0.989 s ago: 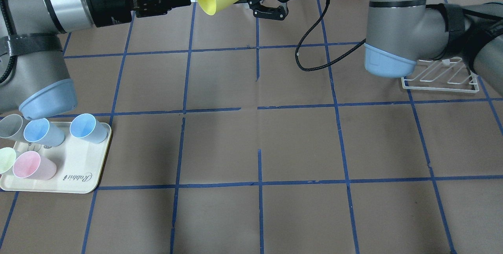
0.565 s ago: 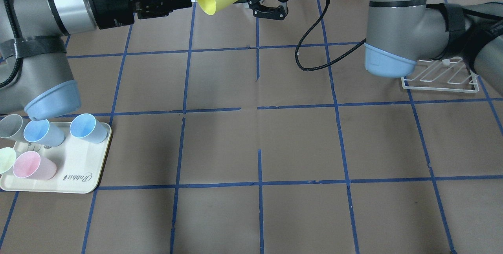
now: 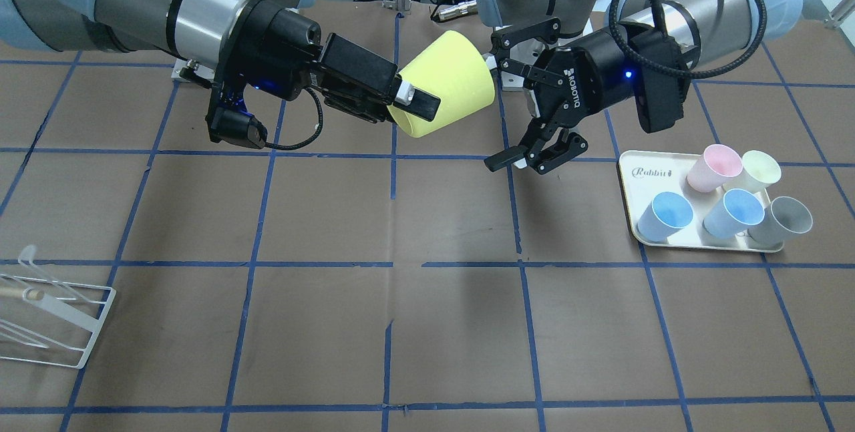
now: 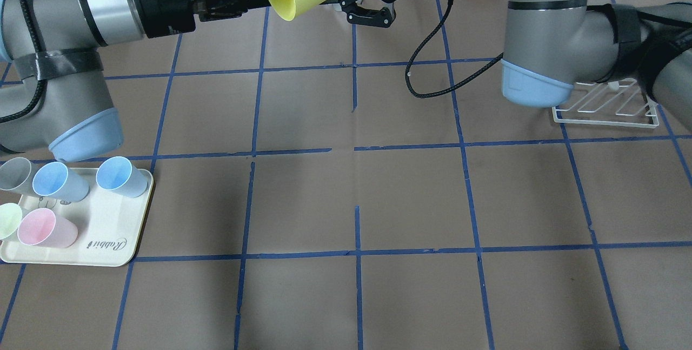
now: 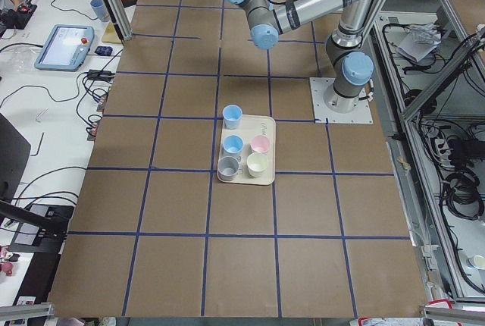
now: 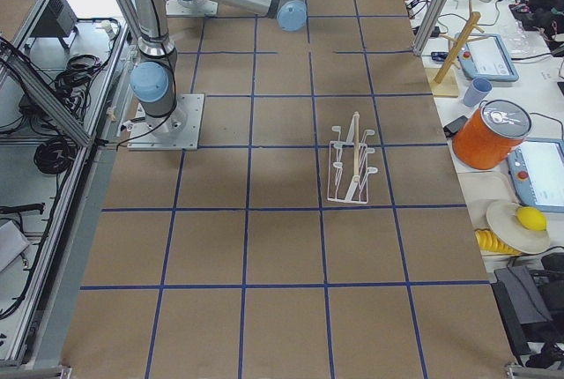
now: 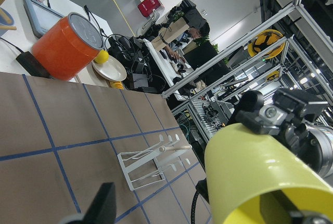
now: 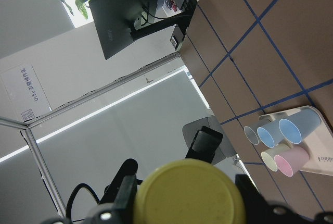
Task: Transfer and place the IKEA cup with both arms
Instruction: 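Close the left gripper on the yellow cup held by the right gripper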
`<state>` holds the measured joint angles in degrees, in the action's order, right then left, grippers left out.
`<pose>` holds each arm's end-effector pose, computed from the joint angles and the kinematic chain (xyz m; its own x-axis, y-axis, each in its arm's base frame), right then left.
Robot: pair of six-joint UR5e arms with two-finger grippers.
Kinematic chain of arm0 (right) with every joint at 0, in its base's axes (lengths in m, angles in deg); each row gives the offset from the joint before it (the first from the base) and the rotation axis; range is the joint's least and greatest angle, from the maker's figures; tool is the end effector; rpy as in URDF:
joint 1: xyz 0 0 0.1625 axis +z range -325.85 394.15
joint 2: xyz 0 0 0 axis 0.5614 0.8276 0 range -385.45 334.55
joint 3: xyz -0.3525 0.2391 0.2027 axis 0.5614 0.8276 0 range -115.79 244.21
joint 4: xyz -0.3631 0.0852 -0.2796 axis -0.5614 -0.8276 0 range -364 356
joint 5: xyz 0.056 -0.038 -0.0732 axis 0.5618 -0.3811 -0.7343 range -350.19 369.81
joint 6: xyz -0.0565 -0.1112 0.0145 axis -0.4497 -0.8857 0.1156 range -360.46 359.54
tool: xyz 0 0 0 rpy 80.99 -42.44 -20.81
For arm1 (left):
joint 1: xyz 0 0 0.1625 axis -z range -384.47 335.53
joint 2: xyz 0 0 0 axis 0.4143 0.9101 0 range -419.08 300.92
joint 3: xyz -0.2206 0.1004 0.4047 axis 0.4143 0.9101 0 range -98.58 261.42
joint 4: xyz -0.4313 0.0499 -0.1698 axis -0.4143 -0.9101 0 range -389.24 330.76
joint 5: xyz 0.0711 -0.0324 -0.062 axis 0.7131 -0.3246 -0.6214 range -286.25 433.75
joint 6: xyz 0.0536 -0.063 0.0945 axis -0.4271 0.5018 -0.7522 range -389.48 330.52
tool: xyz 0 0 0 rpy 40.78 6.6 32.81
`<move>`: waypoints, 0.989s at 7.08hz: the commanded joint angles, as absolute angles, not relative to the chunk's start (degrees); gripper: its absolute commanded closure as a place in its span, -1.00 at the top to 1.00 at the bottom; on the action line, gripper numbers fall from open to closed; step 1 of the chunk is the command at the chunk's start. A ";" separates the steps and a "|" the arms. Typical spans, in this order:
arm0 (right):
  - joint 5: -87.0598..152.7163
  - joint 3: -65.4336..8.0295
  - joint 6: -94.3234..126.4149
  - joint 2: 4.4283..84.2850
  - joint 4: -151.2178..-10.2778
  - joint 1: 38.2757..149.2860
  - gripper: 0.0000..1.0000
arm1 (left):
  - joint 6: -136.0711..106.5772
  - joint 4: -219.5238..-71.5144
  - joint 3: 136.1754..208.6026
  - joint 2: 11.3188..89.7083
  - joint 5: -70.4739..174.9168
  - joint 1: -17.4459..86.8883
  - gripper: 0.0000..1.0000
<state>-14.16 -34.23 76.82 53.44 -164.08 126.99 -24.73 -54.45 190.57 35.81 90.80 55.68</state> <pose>0.2782 -0.6015 0.5205 -0.1123 0.4597 -0.8810 0.3547 0.8467 0.3966 -0.1560 -0.5831 0.4877 -0.3835 0.5011 0.7758 -0.1618 0.7906 -0.5906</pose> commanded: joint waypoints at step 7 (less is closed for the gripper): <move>-12.52 -34.14 77.50 53.39 -164.14 127.14 -1.00 | -23.85 -53.41 188.04 35.93 90.89 56.91 -0.38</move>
